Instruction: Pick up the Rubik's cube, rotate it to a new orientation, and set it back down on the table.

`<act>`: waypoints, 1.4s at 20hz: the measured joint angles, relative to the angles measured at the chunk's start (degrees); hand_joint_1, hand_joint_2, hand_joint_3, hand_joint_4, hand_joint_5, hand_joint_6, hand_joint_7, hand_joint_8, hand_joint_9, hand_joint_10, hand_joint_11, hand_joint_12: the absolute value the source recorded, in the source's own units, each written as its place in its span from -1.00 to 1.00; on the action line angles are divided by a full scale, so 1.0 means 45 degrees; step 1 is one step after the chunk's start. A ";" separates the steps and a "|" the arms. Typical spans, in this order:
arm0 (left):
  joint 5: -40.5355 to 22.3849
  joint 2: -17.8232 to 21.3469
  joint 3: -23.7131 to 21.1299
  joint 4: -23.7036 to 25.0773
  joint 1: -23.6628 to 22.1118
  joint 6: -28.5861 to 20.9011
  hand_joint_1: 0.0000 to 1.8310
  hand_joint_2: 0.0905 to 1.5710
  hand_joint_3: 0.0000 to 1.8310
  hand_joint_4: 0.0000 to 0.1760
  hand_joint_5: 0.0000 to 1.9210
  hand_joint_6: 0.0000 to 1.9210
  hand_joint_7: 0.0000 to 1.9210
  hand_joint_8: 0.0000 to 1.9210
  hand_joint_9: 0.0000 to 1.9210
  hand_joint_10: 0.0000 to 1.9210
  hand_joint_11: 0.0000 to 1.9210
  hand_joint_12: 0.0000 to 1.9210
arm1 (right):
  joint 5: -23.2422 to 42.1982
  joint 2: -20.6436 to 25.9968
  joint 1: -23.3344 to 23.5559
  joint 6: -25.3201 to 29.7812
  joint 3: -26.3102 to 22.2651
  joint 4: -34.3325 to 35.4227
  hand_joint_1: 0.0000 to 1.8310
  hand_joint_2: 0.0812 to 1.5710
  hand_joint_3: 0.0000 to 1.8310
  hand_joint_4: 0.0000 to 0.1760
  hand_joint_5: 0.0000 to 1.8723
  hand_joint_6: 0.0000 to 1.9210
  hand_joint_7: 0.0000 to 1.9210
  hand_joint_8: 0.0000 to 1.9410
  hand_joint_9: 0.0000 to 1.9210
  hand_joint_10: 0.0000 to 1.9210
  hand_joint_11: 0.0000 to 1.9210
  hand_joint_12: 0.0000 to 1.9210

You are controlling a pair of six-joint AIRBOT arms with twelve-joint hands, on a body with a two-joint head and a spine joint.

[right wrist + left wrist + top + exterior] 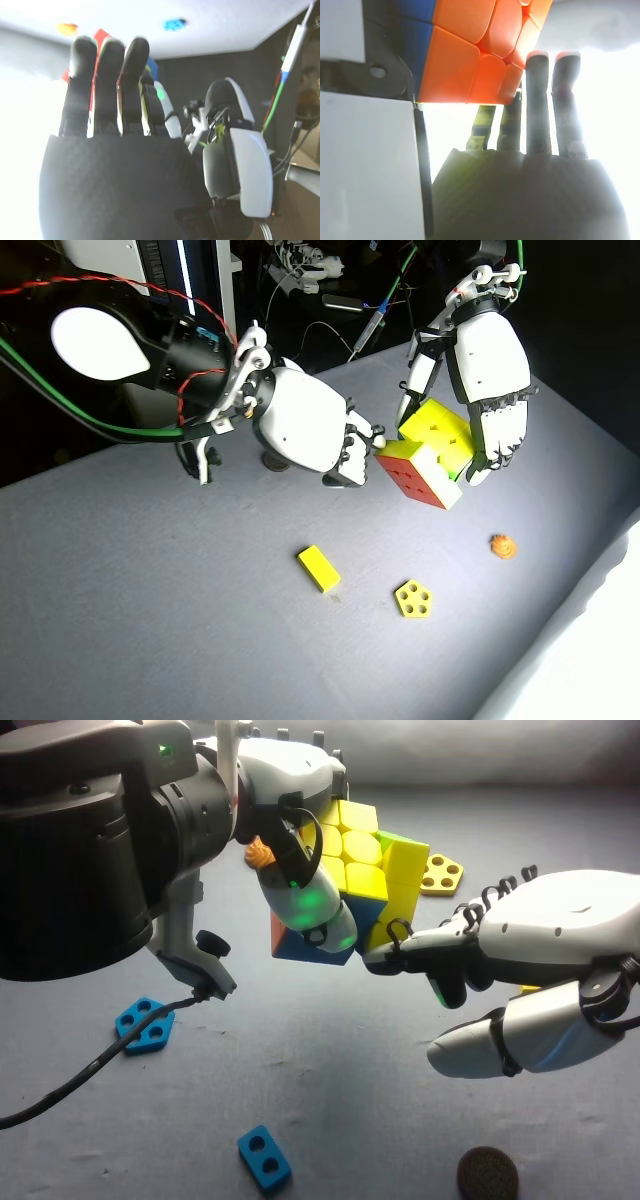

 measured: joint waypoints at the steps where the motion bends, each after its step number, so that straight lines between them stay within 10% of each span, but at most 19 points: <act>1: -0.0005 0.0000 -0.0005 0.0000 0.0000 0.0000 0.08 0.82 -1.00 -0.69 -0.52 0.82 -0.53 0.93 -0.68 0.97 -0.66 1.00 | -0.0058 -0.0010 0.0034 0.0000 0.0000 0.0024 -0.78 0.60 -1.00 -1.00 -0.83 -0.98 -0.68 0.46 -0.71 0.86 -0.80 1.00; 28: 0.0005 0.0000 0.0049 0.0053 -0.0010 -0.0126 0.07 0.82 -1.00 -0.72 -0.53 0.84 -0.55 0.96 -0.68 0.99 -0.63 1.00 | -0.0704 -0.1302 0.0029 -0.0087 0.1311 0.1365 -0.83 0.62 -1.00 -1.00 -0.90 -0.99 -0.69 0.49 -0.73 0.89 -0.82 1.00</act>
